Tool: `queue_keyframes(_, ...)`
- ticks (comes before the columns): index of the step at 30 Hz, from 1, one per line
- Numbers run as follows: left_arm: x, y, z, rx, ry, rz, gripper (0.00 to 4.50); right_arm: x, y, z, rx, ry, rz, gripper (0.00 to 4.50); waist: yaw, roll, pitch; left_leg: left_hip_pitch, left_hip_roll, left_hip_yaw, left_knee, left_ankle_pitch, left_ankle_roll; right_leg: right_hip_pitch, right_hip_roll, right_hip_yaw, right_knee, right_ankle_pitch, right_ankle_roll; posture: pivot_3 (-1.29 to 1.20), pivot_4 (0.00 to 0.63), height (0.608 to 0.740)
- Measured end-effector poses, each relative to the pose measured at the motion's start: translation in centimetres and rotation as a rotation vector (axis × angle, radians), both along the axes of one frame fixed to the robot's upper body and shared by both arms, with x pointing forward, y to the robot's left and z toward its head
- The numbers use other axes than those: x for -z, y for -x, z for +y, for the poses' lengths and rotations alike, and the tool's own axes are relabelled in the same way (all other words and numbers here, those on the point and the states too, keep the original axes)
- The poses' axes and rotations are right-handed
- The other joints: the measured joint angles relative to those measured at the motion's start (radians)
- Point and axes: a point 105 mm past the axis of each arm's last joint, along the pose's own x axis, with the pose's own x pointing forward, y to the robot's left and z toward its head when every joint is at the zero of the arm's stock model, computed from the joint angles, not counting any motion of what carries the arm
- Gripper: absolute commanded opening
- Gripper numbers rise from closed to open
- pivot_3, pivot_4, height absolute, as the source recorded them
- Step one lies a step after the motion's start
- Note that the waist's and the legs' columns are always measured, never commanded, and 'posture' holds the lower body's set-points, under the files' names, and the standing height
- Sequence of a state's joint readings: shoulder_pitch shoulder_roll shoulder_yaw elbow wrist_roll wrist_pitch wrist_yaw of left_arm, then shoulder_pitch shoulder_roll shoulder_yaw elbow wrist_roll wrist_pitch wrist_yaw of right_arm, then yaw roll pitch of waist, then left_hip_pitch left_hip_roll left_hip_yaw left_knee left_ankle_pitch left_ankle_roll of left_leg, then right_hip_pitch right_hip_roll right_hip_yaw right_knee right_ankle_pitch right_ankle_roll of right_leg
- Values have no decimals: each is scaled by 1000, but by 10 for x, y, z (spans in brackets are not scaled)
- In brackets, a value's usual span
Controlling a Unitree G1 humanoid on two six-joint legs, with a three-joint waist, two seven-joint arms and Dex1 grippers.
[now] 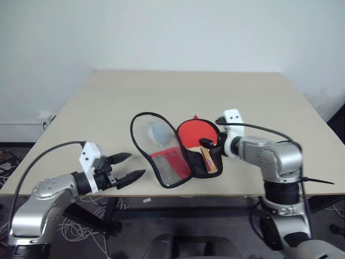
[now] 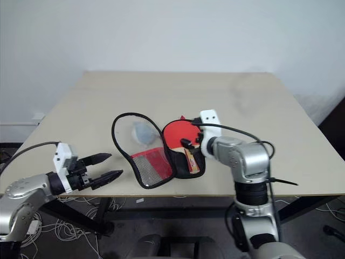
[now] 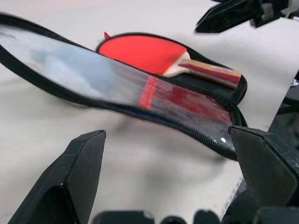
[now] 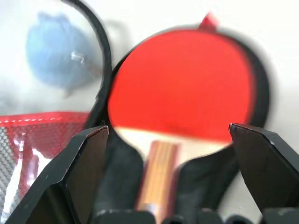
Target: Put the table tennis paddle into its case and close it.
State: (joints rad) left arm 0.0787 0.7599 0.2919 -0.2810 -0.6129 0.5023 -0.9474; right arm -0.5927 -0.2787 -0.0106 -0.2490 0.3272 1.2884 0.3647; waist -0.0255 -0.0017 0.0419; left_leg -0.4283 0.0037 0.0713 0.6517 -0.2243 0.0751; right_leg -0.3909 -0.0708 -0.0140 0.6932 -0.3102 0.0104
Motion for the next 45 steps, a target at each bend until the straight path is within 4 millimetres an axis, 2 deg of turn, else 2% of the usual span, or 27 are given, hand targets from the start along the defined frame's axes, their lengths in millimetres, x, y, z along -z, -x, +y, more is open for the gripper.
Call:
queue_keyframes(3, -14, -4, 13, -21, 6, -24, 4500, -4, 1, -24, -46, 33, -31, 4478, 1, 0, 0, 0, 1, 0, 0, 1, 2, 0, 0, 0, 0, 0, 0, 0, 0, 707)
queue_keyframes(6, -18, -8, 27, -57, 0, -36, 4500, -14, -6, -48, -20, 56, -77, 4478, 1, 0, 0, 0, 1, 0, 0, 1, 2, 0, 0, 1, 0, 0, 0, 0, 0, 707)
queue_keyframes(9, -11, -12, 35, -96, 8, -17, 3899, -16, -11, -62, 14, 64, -90, 4500, 1, 0, 0, 0, 1, -1, 0, 1, 2, 0, -1, 3, 0, 0, 0, 0, 0, 707)
queue_keyframes(12, 1, -16, 31, -108, 22, 3, 2874, -16, -12, -64, 19, 59, -97, 4500, 1, 0, 0, 0, 1, -1, 0, 1, 2, 0, -1, 4, 0, 0, -1, 0, 0, 707)
queue_keyframes(16, 23, -21, 13, -88, 32, 54, 1421, -17, -12, -64, 21, 54, -102, 4500, 6, -1, 0, -1, 1, -2, 1, 1, 3, 1, -2, 3, 0, 1, -2, 0, 0, 707)
queue_keyframes(20, 36, -29, -3, -72, 19, 81, 16, -19, -14, -62, 44, 17, -109, 4500, 6, -1, 0, -1, 1, -2, 1, 1, 3, 1, -3, 3, 0, 1, -2, 0, 0, 707)
queue_keyframes(26, 56, -43, -20, -74, -8, 115, 16, -20, -13, -57, 58, -18, -103, 4500, 6, -1, 0, -1, 1, -2, 1, 1, 3, 0, -3, 3, 0, 2, -2, 0, 0, 707)
queue_keyframes(29, 53, -50, -31, -60, 5, 103, 16, -20, -13, -54, 60, -21, -103, 4500, 6, -1, 0, -1, 1, -3, 1, 1, 3, 0, -3, 2, 0, 2, -2, 0, 0, 707)
queue_keyframes(31, 45, -56, -43, -40, 55, 88, 16, -20, -13, -55, 63, -22, -104, 4500, 7, -1, 0, -1, 1, -3, 1, 1, 3, 1, -4, 2, 0, 2, -2, 0, 0, 707)
queue_keyframes(32, 39, -57, -52, -17, 98, 81, 16, -20, -13, -55, 67, -21, -104, 4500, 9, -1, 0, -2, 1, -3, 2, 1, 3, 1, -4, 2, 0, 2, -2, 0, 0, 707)
queue_keyframes(34, 18, -54, -85, 91, 204, 52, 16, -20, -13, -54, 66, -24, -103, 4500, 10, -1, 0, -3, 1, -3, 4, 1, 4, 2, -4, 1, 0, 2, -2, 0, 0, 707)
queue_keyframes(38, -11, -45, -136, 286, 280, 8, 16, -21, -14, -51, 72, -46, -99, 4500, 9, -1, 0, -3, 1, -2, 7, 1, 6, 5, -3, 2, 0, 2, -1, 0, 0, 707)
queue_keyframes(42, -22, -44, -180, 388, 323, 7, 16, -41, -19, -49, 73, -62, -156, 4500, 10, -1, 0, -3, 1, -2, 9, 4, 12, 7, 0, 1, 0, 3, 0, 0, 0, 707)
queue_keyframes(45, -16, -45, -190, 400, 292, 20, 16, -48, -22, -63, 82, -3, -197, 4500, 10, -1, 0, -2, 1, -1, 10, 3, 14, 7, 1, 1, 0, 3, 0, 0, 0, 707)
